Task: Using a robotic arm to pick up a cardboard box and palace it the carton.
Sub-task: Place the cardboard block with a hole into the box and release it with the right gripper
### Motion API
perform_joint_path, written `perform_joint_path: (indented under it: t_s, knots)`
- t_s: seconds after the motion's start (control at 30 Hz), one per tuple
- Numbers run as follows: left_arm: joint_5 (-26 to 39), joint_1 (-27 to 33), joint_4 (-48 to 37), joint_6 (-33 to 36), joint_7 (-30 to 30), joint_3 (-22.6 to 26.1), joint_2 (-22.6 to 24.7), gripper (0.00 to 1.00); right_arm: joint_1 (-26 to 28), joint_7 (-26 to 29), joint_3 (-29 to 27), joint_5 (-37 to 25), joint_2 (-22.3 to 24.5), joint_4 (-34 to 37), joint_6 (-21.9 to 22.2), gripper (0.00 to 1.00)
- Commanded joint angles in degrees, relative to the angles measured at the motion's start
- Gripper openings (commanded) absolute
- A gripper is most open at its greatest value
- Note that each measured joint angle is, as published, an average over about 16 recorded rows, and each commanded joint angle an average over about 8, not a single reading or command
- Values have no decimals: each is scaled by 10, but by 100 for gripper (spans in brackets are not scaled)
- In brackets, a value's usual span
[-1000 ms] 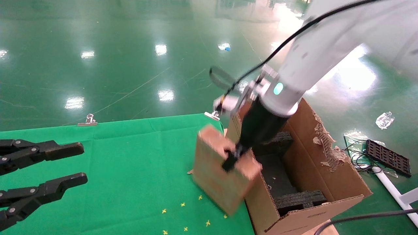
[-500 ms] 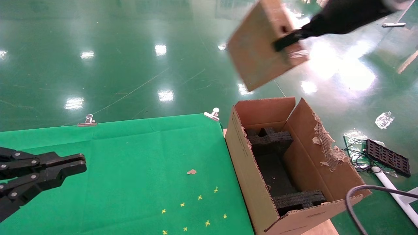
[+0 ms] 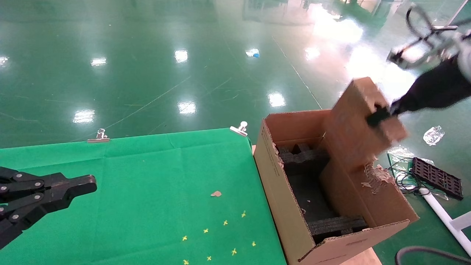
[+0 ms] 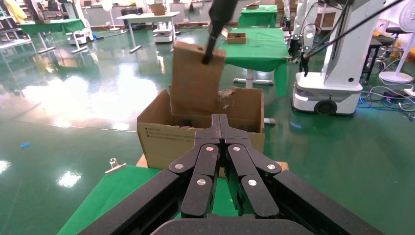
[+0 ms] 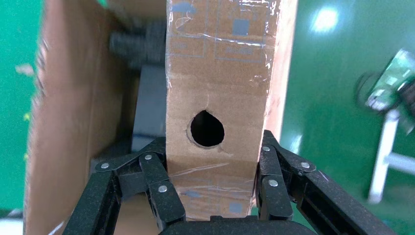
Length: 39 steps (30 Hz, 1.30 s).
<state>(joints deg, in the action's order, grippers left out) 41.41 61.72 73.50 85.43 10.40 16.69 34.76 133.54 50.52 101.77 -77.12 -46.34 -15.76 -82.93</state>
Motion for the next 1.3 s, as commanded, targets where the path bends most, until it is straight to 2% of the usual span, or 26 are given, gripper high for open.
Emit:
perform_joint_path:
  t_s: [0.03, 0.1, 0.13, 0.17, 0.4, 0.8, 1.0, 1.3]
  knots:
    - [0, 0, 0, 0, 0, 0, 0, 69, -19, -1, 4, 0, 0, 18, -7, 0]
    - [0, 0, 0, 0, 0, 0, 0, 93, -38, 0, 6, 0, -4, 35, -9, 0]
    - [0, 0, 0, 0, 0, 0, 0, 99, -47, 1, 7, 0, -6, 43, -10, 0]
    - [0, 0, 0, 0, 0, 0, 0, 100, -57, 1, 8, -1, -9, 51, -10, 0]
    - [0, 0, 0, 0, 0, 0, 0, 100, -114, 4, 14, -4, -28, 96, 3, 0]
    - [-1, 0, 0, 0, 0, 1, 0, 100, -189, 5, 12, 0, -54, 134, 52, 0]
    - [-1, 0, 0, 0, -1, 1, 0, 100, -238, 17, 6, 9, -65, 145, 98, 0]
    - [-1, 0, 0, -1, -1, 1, -1, 100, -304, 14, -13, 36, -75, 147, 193, 0]
